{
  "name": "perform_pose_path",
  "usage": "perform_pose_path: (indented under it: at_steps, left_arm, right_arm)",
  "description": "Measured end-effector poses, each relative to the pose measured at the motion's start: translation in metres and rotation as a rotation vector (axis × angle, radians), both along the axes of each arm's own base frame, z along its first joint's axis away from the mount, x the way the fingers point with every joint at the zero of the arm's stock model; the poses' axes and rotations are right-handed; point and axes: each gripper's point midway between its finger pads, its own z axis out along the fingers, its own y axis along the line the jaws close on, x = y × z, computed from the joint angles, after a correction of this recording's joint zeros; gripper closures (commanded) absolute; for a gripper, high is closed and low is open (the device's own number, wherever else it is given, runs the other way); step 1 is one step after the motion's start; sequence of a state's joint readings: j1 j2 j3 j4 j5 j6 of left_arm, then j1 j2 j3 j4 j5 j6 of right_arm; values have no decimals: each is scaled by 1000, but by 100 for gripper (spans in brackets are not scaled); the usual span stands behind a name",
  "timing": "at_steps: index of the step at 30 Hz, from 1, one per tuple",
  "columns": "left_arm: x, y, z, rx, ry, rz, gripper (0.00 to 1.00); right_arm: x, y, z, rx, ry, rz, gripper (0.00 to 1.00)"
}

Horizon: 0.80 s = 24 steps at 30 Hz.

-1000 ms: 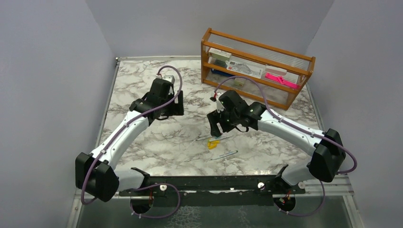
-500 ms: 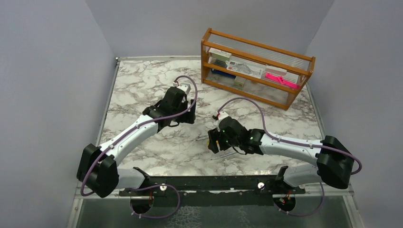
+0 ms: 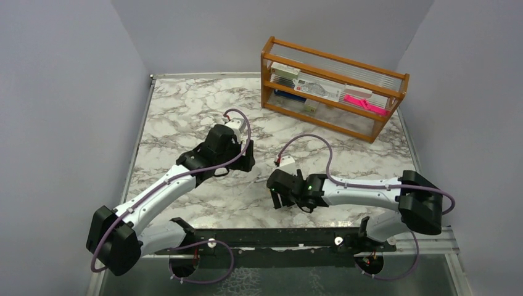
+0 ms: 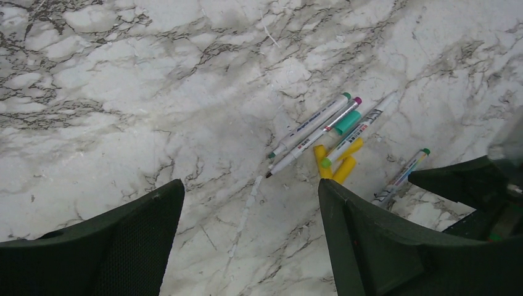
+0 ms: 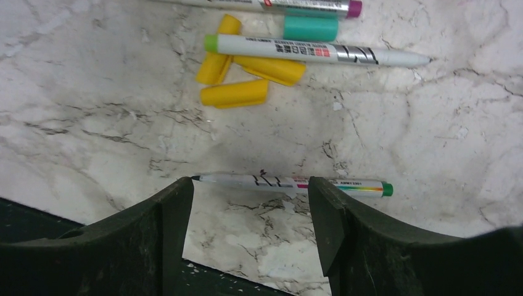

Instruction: Insert the pens into the pen caps

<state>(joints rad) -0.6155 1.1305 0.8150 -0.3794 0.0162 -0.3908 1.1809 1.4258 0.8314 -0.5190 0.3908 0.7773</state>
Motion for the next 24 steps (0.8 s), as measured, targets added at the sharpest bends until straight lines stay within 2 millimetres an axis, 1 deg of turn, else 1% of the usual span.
perform_pose_path:
  at_steps: [2, 5, 7, 9, 11, 15, 19, 22, 24]
  left_arm:
    - [-3, -1, 6, -15, -10, -6, 18]
    - [-9, 1, 20, -51, -54, -10, 18]
    - [-12, 4, 30, -73, -84, -10, 19]
    - [-14, 5, 34, -84, -101, -8, 19]
    - [-16, 7, 33, -85, -104, -8, 19]
    - [-18, 9, 25, -71, -88, -5, 19]
    - [-18, 9, 25, -69, -87, -4, 20]
    - [-17, 9, 23, -68, -78, 0, 23]
    - [-18, 8, 21, -75, -66, 9, 25]
  right_arm:
    - [-3, -4, -8, -47, 11, -20, 30]
    - [-5, -11, -18, -111, 14, -46, 28]
    - [-7, -15, -20, -131, 14, -53, 26]
    - [-7, -15, -19, -129, 9, -56, 24]
    - [-7, -16, -17, -123, 5, -56, 24]
    - [-8, -19, -16, -124, 2, -51, 24]
    - [-8, -21, -16, -139, -4, -42, 25]
    - [-6, -21, -14, -147, -19, -25, 31]
    - [-3, -20, -7, -141, -46, -1, 35]
